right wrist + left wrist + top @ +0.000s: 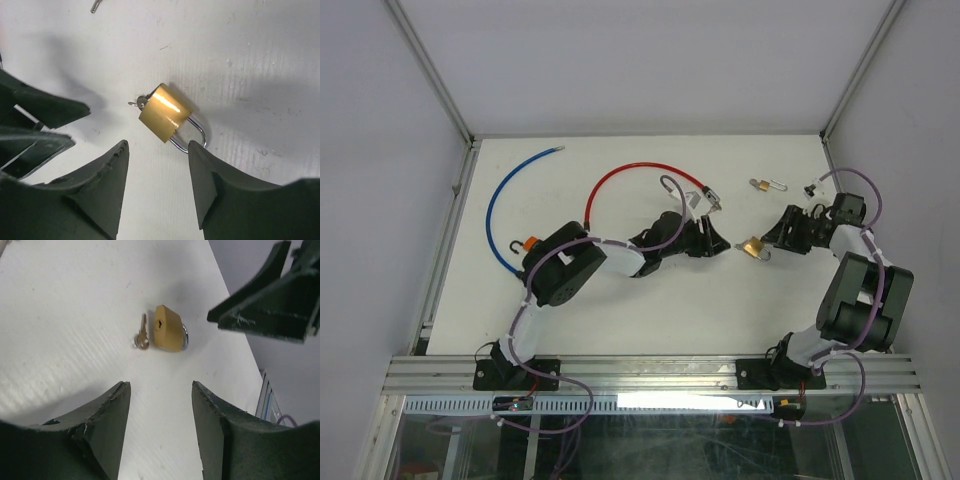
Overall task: Lock with the key
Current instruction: Place the key at the center of the board.
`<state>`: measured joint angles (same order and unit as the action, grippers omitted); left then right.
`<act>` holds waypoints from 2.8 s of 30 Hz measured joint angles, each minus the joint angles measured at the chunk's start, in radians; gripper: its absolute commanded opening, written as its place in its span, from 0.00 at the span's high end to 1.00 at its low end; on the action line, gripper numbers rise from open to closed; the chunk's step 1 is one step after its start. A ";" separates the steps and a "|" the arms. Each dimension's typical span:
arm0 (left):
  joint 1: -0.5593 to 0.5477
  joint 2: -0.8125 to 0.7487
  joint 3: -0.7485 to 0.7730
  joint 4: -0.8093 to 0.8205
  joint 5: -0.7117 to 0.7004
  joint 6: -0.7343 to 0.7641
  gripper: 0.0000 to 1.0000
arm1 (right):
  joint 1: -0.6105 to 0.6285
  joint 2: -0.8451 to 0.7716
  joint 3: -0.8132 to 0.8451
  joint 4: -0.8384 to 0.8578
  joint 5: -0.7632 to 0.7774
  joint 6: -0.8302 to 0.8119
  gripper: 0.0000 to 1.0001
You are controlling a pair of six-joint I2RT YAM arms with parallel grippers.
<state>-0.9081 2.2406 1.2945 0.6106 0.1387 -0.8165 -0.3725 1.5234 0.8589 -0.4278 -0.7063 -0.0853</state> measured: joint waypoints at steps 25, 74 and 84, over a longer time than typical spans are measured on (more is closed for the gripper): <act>-0.016 -1.188 -0.962 0.128 -0.062 0.504 0.01 | -0.004 -0.433 -0.082 -0.011 -0.261 -0.303 0.48; 0.007 -1.384 -1.032 -0.197 -0.111 0.471 0.01 | 0.178 0.406 0.734 -0.365 0.025 -0.727 0.31; 0.007 -1.361 -1.033 -0.178 -0.111 0.463 0.01 | 0.178 0.480 0.835 -0.407 0.069 -0.768 0.31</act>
<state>-0.9012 0.8795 0.2611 0.4324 0.0273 -0.3534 -0.1947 2.0037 1.6939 -0.8352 -0.6369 -0.8528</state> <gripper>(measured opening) 0.990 0.688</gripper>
